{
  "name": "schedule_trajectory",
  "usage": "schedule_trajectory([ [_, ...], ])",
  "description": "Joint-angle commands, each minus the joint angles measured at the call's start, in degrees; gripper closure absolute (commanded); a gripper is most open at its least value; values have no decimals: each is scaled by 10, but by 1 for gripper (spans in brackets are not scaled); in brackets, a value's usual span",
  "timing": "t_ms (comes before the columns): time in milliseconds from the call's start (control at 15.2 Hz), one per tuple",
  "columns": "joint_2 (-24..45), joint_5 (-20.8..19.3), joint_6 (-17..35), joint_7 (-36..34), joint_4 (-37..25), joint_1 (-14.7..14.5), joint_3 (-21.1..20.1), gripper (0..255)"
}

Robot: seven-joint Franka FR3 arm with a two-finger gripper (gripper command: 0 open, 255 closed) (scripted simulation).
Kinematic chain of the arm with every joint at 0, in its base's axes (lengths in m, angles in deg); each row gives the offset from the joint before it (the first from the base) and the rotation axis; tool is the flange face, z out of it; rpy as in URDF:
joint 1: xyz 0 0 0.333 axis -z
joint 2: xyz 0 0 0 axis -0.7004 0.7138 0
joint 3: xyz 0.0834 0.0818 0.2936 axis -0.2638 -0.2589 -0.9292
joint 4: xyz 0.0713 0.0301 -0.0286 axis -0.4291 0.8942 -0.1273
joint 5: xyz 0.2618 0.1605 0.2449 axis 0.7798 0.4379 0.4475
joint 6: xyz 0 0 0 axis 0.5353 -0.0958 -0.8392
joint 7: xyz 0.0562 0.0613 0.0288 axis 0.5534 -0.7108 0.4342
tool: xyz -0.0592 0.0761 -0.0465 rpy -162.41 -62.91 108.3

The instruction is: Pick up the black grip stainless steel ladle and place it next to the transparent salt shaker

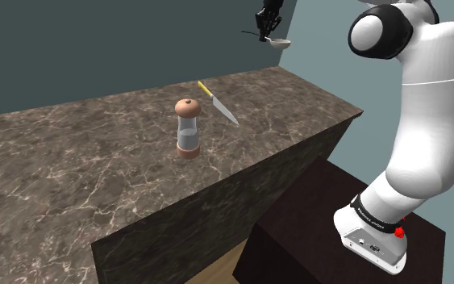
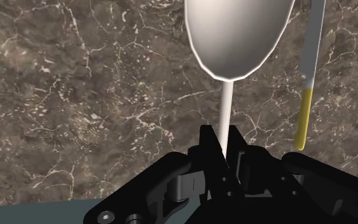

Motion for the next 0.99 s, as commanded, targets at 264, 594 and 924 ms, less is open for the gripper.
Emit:
schedule_trajectory([
  [264, -59, -6, 8, -13, 66, -19, 0, 255],
  [594, -200, -23, 80, -47, 275, -60, -8, 255],
  [924, -306, -33, 118, -91, 413, -90, -28, 255],
])
